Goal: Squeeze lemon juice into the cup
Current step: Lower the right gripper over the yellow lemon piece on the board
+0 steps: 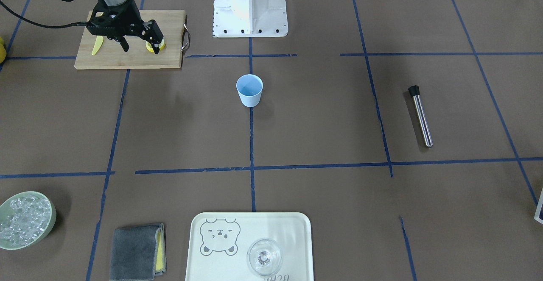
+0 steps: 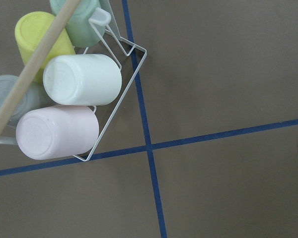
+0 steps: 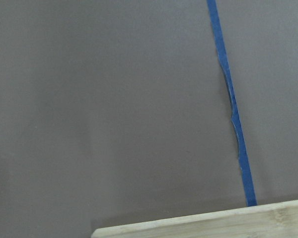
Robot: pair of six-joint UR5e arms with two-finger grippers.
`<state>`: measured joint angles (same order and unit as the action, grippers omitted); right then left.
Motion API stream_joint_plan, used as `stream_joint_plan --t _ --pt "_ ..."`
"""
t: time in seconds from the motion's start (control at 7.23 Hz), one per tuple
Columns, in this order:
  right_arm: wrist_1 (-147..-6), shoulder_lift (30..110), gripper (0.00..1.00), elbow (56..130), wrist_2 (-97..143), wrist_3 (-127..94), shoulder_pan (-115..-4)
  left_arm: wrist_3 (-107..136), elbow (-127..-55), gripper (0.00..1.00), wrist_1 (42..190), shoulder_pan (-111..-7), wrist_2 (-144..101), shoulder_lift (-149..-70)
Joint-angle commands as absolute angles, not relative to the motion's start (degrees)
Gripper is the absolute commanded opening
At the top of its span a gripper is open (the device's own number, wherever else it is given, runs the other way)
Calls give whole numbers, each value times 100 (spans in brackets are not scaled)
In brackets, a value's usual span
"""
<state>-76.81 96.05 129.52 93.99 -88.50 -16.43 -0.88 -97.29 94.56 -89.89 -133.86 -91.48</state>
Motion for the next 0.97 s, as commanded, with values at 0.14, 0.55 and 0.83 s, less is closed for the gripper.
stream_joint_plan --t 0.14,0.55,0.83 --pt "-7542 9659 100 12710 9123 -8938 -1126 -88 -9729 100 9466 -8983 -13386 -9158" --pt "-7031 9949 100 12517 8641 -9088 -582 -88 -9729 100 9483 -8991 -13386 -9149" --pt "-7031 9923 100 12463 8316 -9228 -221 -88 -9721 100 9483 -8983 -13386 -9158"
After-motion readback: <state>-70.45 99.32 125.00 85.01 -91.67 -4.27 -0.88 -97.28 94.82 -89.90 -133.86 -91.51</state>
